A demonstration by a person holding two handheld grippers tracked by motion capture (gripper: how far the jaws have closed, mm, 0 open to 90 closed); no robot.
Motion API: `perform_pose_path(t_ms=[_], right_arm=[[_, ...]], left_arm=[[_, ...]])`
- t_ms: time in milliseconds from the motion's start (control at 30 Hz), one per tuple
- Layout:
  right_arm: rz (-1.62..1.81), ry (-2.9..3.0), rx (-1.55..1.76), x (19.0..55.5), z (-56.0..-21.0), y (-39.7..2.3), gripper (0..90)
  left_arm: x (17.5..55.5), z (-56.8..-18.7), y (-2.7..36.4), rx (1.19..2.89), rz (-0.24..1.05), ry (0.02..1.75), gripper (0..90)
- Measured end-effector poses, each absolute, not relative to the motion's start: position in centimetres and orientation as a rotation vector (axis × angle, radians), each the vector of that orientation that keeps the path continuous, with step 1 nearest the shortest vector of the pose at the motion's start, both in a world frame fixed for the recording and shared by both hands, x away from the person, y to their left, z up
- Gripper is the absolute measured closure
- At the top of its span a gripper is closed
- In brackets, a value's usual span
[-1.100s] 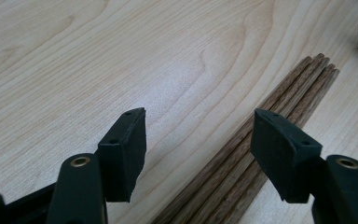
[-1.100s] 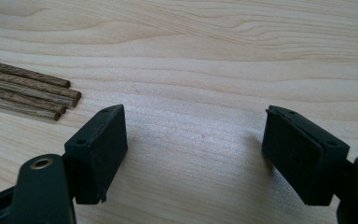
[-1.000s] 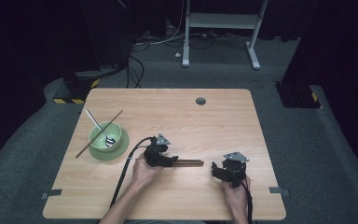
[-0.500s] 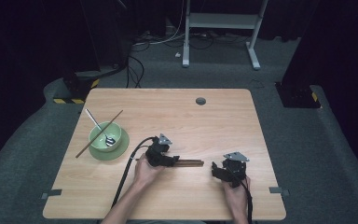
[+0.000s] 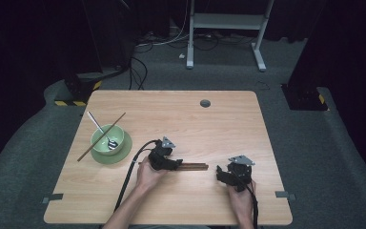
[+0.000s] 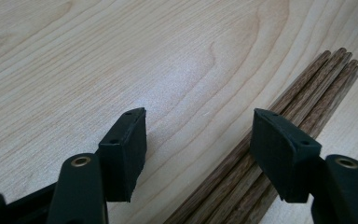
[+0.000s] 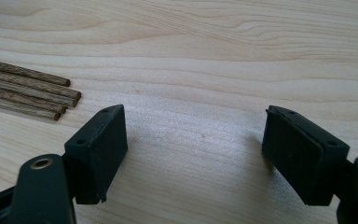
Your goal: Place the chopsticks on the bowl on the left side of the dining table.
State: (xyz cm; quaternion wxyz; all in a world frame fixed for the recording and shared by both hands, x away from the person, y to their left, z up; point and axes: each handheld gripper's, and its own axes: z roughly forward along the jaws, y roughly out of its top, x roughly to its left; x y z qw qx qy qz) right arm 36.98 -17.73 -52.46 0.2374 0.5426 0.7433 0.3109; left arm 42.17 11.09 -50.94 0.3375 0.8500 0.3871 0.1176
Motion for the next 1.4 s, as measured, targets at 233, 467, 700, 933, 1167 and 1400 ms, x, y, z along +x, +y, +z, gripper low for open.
perform_pose_path(t_ms=[233, 467, 700, 933, 1167, 1400], right_arm=[[0.852, 2.037, 1.488, 36.97, -52.46, -17.72, 21.4], [0.852, 2.037, 1.488, 36.97, -52.46, -17.72, 21.5], [0.852, 2.038, 1.486, 36.98, -52.46, -17.73, 21.5], [0.852, 2.038, 1.486, 36.98, -52.46, -17.73, 21.5], [0.853, 2.038, 1.486, 36.98, -52.46, -17.72, 21.5], [0.852, 2.038, 1.486, 36.98, -52.46, -17.73, 21.5]], left_arm=[[42.17, -50.96, 11.11, 2.225, 0.309, 1.002, 36.2], [42.18, -50.95, 11.21, 2.226, 0.311, 1.004, 36.2], [42.25, -51.05, 11.11, 2.213, 0.296, 1.011, 37.0], [42.15, -50.88, 11.37, 2.237, 0.304, 1.005, 36.1], [42.38, -51.09, 11.38, 2.233, 0.305, 1.016, 36.7], [42.57, -51.09, 11.30, 2.240, 0.324, 1.017, 37.4]])
